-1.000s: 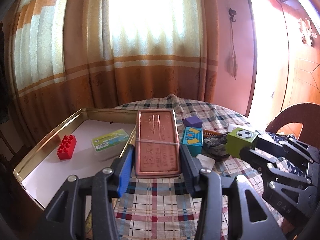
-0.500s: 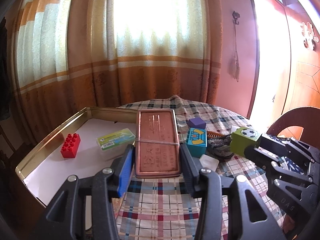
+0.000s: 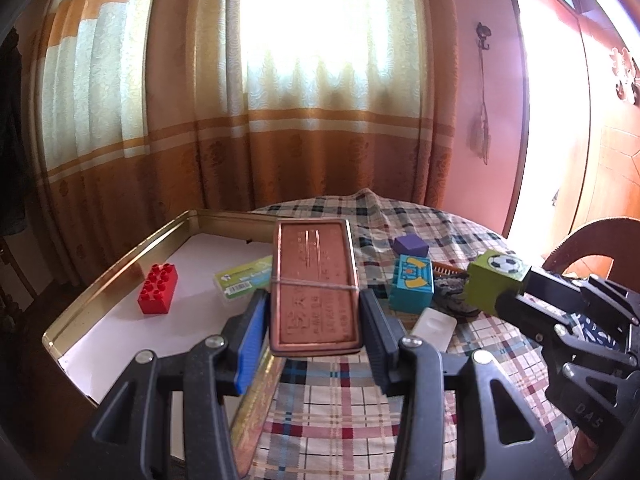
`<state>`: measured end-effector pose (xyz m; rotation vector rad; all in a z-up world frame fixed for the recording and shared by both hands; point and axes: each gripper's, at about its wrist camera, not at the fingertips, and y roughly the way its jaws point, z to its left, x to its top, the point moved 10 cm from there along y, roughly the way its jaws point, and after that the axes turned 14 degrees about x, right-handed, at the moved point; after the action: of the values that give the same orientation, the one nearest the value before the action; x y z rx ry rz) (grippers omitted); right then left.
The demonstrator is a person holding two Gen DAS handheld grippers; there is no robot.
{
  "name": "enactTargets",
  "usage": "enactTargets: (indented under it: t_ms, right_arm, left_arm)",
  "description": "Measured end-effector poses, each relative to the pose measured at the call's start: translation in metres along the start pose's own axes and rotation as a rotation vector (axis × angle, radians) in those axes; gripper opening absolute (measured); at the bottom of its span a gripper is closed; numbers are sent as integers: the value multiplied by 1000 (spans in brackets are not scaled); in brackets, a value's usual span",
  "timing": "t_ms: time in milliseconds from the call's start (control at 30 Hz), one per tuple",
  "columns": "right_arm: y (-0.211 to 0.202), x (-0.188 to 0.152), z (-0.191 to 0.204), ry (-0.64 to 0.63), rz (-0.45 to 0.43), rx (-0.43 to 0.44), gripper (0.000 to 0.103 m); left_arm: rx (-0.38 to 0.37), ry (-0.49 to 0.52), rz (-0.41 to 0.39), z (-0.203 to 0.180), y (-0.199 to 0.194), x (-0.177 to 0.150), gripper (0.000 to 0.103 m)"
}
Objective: Organize rigid objects
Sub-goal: 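Carry the copper box and soccer block with both grippers over the tin tray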
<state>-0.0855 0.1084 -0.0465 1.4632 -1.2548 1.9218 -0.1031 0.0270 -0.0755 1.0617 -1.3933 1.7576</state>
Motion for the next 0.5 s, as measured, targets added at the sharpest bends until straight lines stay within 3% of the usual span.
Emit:
enactTargets:
  t_ms: [133,500]
  right_arm:
    - [5,13,5,26,-10,28,34]
    - [61,47,45,41,34,156,34]
  left_arm:
    - [18,-16,4,13,4,6,44]
    - [181,-75,89,92,36,11,44]
